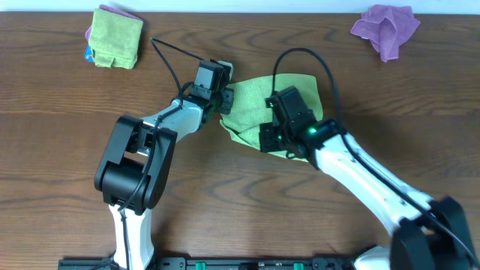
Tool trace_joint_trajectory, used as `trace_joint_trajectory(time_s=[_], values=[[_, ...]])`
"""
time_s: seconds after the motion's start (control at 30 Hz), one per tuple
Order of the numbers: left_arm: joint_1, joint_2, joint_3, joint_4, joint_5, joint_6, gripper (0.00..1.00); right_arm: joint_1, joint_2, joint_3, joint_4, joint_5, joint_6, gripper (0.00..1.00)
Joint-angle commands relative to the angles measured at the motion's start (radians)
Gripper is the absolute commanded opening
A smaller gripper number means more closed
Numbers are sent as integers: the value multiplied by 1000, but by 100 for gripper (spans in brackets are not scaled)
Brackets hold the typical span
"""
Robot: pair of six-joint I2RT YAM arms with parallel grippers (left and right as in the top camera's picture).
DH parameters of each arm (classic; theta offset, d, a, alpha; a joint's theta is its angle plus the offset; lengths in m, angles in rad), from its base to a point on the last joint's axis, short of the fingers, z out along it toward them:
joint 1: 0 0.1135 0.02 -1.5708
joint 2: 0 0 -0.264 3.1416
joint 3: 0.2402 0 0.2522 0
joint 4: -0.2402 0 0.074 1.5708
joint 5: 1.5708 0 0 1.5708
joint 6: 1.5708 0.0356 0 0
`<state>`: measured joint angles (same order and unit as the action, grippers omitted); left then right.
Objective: Fold the cloth
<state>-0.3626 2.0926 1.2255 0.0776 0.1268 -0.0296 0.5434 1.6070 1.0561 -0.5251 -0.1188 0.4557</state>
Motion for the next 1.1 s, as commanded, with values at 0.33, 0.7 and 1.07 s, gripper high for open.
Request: trace_joint_trajectory(time_s=[0.33, 0.7, 1.07], values=[[5, 21, 22, -2, -7, -12, 6, 8, 224, 15, 201, -118, 83, 2], [5, 21, 22, -2, -7, -20, 6, 11, 259, 15, 220, -135, 90, 2], [5, 21, 22, -2, -7, -19, 6, 41, 337, 15, 218, -129, 90, 2]])
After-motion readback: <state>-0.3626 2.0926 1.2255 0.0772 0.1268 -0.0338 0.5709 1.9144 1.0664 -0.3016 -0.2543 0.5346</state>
